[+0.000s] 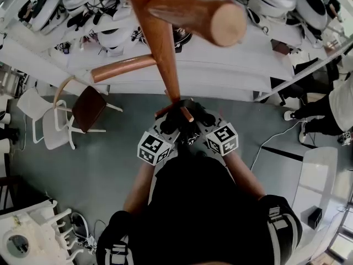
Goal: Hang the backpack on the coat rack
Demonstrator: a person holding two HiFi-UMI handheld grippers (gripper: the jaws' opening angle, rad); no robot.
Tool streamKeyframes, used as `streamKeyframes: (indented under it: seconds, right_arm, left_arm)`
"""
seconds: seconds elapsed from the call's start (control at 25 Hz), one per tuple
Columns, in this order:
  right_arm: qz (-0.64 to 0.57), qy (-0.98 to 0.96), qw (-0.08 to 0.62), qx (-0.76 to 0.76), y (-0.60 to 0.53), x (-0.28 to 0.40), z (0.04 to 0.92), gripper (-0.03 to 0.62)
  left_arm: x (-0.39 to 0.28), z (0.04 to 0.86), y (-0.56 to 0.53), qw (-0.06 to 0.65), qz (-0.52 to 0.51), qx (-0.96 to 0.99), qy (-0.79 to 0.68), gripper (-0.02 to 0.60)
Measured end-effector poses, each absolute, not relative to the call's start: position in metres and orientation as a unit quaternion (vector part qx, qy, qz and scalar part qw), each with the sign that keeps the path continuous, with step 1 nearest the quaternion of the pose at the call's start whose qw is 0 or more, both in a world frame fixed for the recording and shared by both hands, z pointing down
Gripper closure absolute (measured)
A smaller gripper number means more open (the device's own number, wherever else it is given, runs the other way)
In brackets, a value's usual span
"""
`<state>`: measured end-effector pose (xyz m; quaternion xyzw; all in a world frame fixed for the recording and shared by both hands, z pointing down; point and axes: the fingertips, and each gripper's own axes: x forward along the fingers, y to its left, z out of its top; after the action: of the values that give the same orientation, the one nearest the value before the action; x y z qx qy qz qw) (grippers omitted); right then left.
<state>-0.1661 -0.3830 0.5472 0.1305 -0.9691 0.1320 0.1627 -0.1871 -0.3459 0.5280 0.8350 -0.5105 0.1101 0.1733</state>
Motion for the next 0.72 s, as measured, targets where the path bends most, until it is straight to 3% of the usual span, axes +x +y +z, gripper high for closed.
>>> streamKeyframes:
  seconds: [0.72]
  right_arm:
    - [0.147,-0.963,0.187,0.127,-0.390,-0.180,0.576,0.522]
  left_arm:
    - [-0.201,0.558,-0.352,0.199,0.124,0.831,-0.504,0.491]
